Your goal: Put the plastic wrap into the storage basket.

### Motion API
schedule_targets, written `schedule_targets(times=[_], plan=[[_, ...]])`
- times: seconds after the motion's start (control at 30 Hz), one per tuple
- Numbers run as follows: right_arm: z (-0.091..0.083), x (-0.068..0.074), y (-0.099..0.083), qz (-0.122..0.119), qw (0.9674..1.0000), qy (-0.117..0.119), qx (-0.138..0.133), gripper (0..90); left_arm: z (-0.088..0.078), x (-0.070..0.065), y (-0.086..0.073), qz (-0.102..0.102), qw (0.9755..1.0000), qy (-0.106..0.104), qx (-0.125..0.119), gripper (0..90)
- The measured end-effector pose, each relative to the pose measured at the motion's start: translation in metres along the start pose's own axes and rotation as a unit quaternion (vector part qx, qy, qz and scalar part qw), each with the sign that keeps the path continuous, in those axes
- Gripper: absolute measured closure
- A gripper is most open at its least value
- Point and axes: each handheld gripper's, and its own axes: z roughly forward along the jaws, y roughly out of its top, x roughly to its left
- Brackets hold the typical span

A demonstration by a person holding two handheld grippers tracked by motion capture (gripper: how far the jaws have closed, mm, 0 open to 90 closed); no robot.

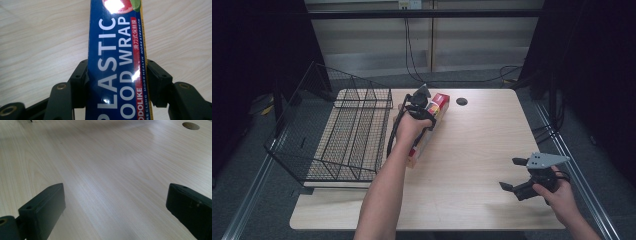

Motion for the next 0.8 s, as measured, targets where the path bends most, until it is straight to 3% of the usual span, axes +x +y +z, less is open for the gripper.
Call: schedule_targets(times=[0.13,0.2,0.23,0.27,0.8], plan=[[0.000,0.001,0.000,0.002,1.0000,0.002,0.001,1.9,-0.007,0.004,0.000,0.003,1.0000,0.003,0.003,44.5],[0.000,0.000,0.000,0.002,1.0000,0.001,0.000,1.9,-0.012,0.006,0.000,-0.006,1.0000,0.002,-0.004,44.5],[0.000,0.000,0.000,0.002,1.0000,0.001,0.002,1.9,-0.015,0.008,0.001,0.000,1.0000,0.006,0.000,44.5],[0.001,0.001,0.000,0.004,1.0000,0.003,0.001,1.9,-0.019,0.009,0.000,-0.010,0.9999,0.005,-0.004,44.5],[0.002,0.000,0.001,0.003,1.0000,0.003,0.002,1.9,-0.055,0.027,-0.002,-0.025,0.9993,0.025,-0.014,44.5]])
